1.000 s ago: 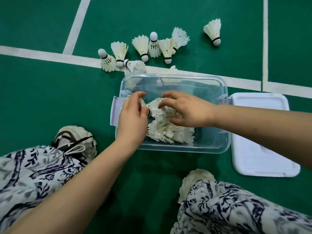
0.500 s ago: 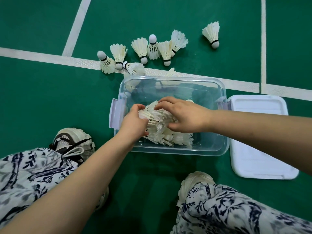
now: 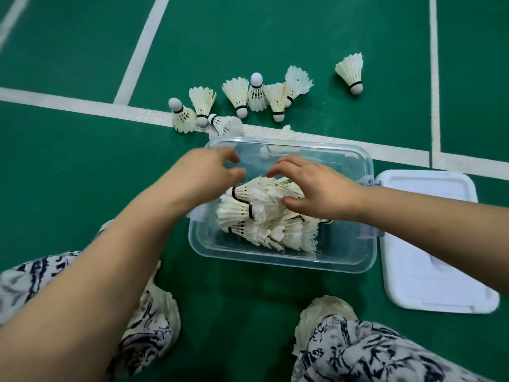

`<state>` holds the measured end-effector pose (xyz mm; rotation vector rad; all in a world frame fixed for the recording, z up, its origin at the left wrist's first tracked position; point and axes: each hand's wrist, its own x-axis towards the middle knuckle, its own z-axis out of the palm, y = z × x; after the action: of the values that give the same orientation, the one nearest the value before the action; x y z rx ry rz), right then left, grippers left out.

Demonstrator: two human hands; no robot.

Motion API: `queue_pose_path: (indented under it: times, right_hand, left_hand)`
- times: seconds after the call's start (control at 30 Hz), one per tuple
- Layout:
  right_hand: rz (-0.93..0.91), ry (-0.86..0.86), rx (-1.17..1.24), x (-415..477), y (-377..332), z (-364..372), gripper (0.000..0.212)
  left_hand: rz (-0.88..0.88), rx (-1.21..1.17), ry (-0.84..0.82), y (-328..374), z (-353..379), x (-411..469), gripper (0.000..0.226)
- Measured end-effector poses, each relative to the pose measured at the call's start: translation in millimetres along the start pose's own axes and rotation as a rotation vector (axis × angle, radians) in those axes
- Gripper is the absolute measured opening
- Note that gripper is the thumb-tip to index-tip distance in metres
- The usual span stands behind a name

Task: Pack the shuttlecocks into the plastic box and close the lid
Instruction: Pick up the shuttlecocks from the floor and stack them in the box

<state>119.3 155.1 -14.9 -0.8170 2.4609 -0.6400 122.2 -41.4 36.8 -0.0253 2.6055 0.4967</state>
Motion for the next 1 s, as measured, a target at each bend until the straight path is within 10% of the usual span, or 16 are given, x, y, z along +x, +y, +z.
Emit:
queue_pose_path:
  times: [0.23, 0.57, 1.0]
  right_hand:
    - [0.049, -0.033, 0.003, -7.5, -0.5, -0.2, 0.042]
    - [-0.008, -0.113, -0.02, -12.1, -2.8, 6.1, 0.042]
    - [-0.018, -0.052, 0.081, -3.1, -3.8, 11.4, 0.04]
  left_hand:
    - [-0.059, -0.332, 0.315, -39.6, -17.1, 61.4, 0.014]
    - [0.034, -0.054, -0.013, -73.2, 18.9, 139.3, 0.097]
    - [-0.052, 0.19, 0.117, -74.5, 19.5, 177.1, 0.106]
